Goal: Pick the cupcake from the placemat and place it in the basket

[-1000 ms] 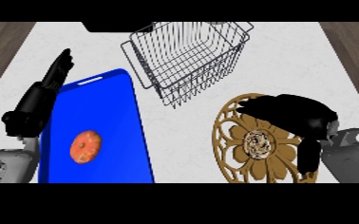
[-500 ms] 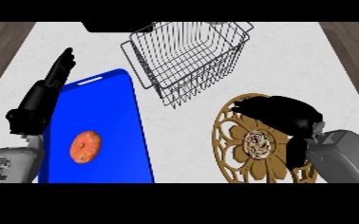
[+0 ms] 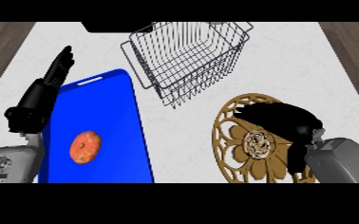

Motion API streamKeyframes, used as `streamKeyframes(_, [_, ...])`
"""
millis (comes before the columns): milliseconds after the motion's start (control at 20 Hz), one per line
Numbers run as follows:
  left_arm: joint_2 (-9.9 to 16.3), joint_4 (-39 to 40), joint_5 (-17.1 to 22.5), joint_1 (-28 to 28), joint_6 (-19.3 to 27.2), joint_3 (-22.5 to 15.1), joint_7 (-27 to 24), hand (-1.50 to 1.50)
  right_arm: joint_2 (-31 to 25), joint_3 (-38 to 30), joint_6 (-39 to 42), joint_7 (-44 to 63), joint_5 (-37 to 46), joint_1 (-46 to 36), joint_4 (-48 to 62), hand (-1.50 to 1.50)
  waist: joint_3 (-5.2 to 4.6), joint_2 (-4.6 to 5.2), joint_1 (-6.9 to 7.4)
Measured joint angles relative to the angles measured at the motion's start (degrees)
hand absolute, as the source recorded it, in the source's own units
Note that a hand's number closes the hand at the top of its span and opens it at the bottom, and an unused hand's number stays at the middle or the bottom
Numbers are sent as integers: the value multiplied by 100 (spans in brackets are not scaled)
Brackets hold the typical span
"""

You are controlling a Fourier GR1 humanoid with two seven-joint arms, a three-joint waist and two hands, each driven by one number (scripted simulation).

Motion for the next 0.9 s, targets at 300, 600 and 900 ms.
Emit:
streamKeyframes(300, [-99, 77, -95, -34, -92, 137, -56, 0, 66, -71, -263, -329, 440, 221, 264, -150, 1, 2, -4])
streamKeyframes(600, [-226, -115, -193, 61, -181, 167, 28, 0, 386, -102, -327, -456, 811, 108, 691, 150, 0, 1, 6])
streamKeyframes(900, [-328, -179, -295, -20, -210, 191, 154, 0, 660, -164, -586, -695, 1026, 50, 1100, 150, -10, -10, 14])
